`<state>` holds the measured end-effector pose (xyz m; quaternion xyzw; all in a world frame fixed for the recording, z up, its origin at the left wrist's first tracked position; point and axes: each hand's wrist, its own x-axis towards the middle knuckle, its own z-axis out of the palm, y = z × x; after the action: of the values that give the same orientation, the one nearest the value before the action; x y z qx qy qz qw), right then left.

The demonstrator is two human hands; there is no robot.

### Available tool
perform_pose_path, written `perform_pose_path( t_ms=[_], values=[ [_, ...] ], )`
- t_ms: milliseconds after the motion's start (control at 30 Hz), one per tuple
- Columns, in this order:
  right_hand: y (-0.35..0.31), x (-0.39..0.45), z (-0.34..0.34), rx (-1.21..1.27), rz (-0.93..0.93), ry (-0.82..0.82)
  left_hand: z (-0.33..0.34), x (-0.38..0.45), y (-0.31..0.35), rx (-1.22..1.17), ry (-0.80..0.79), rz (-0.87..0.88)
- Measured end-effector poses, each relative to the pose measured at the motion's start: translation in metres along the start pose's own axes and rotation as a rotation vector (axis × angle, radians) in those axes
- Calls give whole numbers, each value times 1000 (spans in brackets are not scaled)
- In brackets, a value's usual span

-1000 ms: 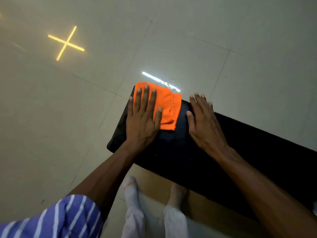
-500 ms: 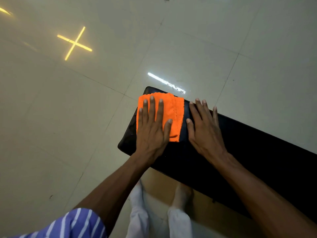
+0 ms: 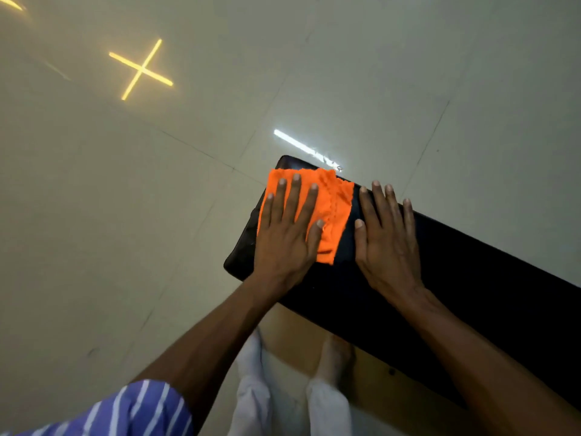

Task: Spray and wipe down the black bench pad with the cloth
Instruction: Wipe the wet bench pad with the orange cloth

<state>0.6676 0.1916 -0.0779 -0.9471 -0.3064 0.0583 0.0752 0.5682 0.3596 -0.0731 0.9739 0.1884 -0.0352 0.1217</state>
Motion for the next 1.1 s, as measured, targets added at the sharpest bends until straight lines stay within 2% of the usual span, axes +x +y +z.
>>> perform_pose_path(
  t_ms=[167,433,633,800,933,1100],
  values=[
    [3,0,7,-33,-13,25,-2,48,-3,-106,-8,-165],
    [2,0,1,14,-15,-17,5,-47,-4,-118,41,-246],
    [1,0,0,25,-14,-29,3,-1,-7,-247,38,-429],
    [-11,-7,-7,139,-132,-24,15,-64,-6,-157,119,-333],
    [-27,-20,-1,108,-227,-77,17,-85,-12,-142,104,-297],
    [-23,-20,9,50,-232,-41,19,-51,-18,-184,140,-489]
  ],
)
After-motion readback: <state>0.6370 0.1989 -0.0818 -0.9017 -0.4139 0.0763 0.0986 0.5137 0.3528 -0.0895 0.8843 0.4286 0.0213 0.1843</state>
